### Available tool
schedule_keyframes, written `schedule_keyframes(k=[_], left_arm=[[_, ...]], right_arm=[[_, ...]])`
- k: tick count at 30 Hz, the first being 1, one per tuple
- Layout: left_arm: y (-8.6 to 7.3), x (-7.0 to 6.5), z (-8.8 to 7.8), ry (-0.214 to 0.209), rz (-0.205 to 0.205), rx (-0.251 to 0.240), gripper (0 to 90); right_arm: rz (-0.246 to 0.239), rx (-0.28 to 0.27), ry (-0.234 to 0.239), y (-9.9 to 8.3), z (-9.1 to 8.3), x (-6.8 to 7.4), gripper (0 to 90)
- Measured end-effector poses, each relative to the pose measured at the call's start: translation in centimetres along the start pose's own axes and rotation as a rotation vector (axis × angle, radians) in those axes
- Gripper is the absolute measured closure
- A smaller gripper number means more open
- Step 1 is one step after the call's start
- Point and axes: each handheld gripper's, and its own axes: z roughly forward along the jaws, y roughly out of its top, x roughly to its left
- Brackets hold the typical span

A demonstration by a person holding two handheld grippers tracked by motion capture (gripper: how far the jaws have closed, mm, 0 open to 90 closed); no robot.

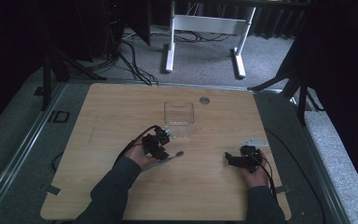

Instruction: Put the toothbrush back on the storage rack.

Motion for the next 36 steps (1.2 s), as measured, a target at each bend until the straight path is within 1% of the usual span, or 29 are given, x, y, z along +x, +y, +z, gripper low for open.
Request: schedule_keyframes(k=[4, 11, 15, 33, 36], left_arm=[[0.0, 0.0, 0.1, -0.003, 0.006, 0.012, 69.3], [0.1, -0.1, 0.4, 0.005, 0.010, 0.036, 69.5], [0.2, -0.2, 0.5, 0.008, 0.015, 0.040, 70.7], [0.4, -0.7, 1.4, 0.021, 0.057, 0.119, 74.1], [0.4, -0.8, 1.7, 0.026, 0.062, 0.139, 74.4]], right_arm=[[0.000, 0.000, 0.000, 0.0, 0.0, 0.0, 12.7], [0.000, 0.000, 0.000, 0.0, 0.0, 0.0, 12.7], [0.000, 0.000, 0.000, 0.0, 0.0, 0.0, 12.7], [0.000, 0.000, 0.000, 0.0, 0.0, 0.0, 12.7], [0.000, 0.000, 0.000, 0.0, 0.0, 0.0, 12.7]])
